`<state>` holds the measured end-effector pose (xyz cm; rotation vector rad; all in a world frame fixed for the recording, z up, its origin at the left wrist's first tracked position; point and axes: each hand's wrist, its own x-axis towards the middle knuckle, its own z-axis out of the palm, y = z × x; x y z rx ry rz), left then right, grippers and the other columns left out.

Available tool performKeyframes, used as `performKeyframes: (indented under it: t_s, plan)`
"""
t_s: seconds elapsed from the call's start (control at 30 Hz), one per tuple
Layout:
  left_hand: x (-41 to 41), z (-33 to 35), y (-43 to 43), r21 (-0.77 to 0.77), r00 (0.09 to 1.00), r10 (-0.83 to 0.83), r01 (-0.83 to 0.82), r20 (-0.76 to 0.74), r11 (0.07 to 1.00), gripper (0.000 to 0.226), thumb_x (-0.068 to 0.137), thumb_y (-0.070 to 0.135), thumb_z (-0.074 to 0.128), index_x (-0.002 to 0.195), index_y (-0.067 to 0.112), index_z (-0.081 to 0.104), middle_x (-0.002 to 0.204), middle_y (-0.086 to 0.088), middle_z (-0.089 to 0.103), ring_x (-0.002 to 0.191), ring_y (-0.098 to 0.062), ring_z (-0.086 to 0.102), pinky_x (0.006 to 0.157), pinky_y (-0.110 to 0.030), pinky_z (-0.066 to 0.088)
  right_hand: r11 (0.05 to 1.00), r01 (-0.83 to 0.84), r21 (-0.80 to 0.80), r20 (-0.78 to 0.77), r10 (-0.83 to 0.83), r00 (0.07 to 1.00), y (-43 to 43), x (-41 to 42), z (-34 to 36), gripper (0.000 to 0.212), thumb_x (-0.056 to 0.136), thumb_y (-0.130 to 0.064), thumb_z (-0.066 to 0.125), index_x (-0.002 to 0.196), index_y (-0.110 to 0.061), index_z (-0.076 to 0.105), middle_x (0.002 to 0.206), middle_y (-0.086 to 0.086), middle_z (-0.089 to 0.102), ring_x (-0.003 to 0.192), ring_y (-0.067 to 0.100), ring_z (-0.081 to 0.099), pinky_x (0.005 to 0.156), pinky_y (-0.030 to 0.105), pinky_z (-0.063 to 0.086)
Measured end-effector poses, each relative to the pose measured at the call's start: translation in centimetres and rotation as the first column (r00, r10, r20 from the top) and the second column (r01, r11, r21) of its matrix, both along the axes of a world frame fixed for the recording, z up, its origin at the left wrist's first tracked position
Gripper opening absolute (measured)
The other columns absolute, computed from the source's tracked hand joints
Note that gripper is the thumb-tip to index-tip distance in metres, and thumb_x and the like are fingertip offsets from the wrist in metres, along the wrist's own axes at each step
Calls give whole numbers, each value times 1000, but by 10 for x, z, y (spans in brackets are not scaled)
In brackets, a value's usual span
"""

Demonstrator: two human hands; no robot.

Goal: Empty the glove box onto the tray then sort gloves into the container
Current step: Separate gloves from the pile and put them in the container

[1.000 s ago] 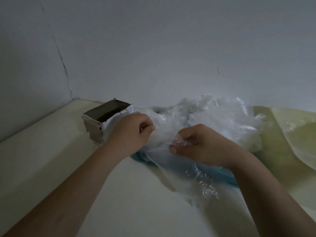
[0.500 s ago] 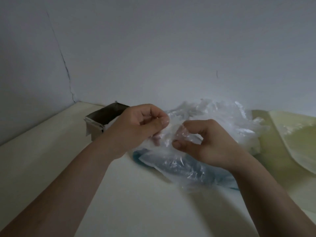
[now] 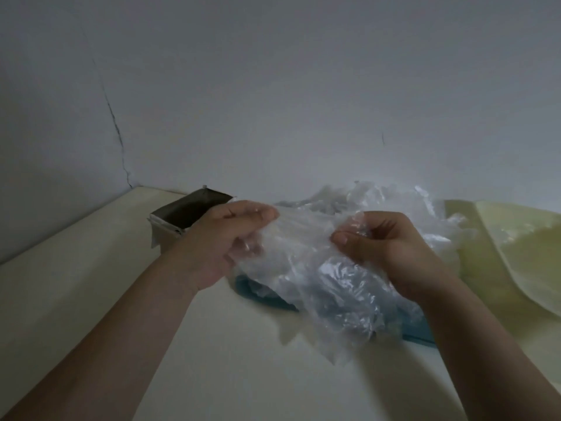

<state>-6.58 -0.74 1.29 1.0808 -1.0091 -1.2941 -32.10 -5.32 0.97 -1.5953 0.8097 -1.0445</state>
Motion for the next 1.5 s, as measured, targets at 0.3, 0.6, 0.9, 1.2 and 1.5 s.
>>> performKeyframes:
  t_s: [0.3,0.6,0.9,1.2,1.5]
  plan:
    - [6,-16,-13,-109,938,201,-176,283,978,4,89,26,80,92,24,82,89,5,76,87,-15,67,72,-31,53,938,-66,-340,-423,-90,902,14,-15,32,25,83,-29,84,75,-7,75,82,13,69,80,10,67,81,45,54]
    - [-3,0,8,-124,938,-277,306,210,944,11,81,13,80,89,9,75,87,-11,74,74,-20,70,64,-28,54,940,-229,-252,-333,138,933,14,12,7,12,81,-19,86,92,-15,83,109,1,76,105,14,71,97,37,52]
    - [-17,-35,-6,8,862,-256,288,-438,958,84,79,53,84,141,2,60,150,-24,54,136,-39,56,114,-57,44,997,35,73,129,-44,991,5,15,-4,13,90,-7,73,83,4,73,72,15,58,66,22,53,61,30,47]
    - [-29,-16,-17,-2,946,-88,92,-313,996,21,94,24,66,108,11,74,116,-10,73,103,-25,73,90,-37,57,958,283,-54,-71,-286,955,14,-4,7,25,95,-16,73,82,4,68,60,13,62,42,9,47,43,19,38]
    - [-72,28,-41,-15,996,57,-59,-65,998,4,101,16,64,103,12,65,112,-16,72,85,-24,75,69,-31,62,891,398,-218,-182,-438,881,38,-80,71,28,94,-29,73,81,-4,73,61,6,69,45,9,47,49,26,40]
